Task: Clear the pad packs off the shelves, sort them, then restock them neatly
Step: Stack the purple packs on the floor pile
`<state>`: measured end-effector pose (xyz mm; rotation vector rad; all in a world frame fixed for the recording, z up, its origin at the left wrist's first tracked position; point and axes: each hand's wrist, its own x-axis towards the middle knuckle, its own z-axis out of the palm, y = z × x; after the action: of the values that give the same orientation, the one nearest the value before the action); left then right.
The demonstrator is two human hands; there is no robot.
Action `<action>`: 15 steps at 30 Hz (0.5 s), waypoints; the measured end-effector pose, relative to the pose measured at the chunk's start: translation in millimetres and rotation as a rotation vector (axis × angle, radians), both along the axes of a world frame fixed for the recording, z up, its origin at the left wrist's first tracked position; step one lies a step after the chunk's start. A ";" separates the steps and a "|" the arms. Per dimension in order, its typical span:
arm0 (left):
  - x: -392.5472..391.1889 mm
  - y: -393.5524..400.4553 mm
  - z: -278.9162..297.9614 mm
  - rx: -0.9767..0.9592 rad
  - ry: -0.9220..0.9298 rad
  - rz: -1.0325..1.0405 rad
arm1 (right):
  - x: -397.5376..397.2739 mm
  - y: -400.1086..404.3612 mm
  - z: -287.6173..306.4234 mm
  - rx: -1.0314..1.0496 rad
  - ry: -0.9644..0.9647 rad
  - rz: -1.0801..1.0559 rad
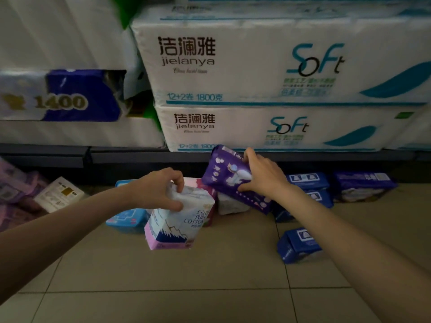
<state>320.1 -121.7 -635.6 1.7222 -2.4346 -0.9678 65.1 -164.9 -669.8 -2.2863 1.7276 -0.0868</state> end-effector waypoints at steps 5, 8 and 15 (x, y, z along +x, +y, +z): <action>-48.4 3.6 -7.9 -0.013 0.140 -0.108 | -50.4 -3.4 40.5 0.095 -0.105 -0.045; -78.1 0.7 -34.0 -0.077 0.082 -0.273 | -80.2 3.8 45.9 0.126 -0.089 -0.127; -104.3 13.5 -89.1 -0.519 -0.547 -0.689 | -119.7 29.4 30.6 0.115 -0.139 -0.239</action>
<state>215.8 -108.2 -724.7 1.0684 -3.2982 0.2345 -54.6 -135.5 -639.1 -1.9380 1.8729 -0.1838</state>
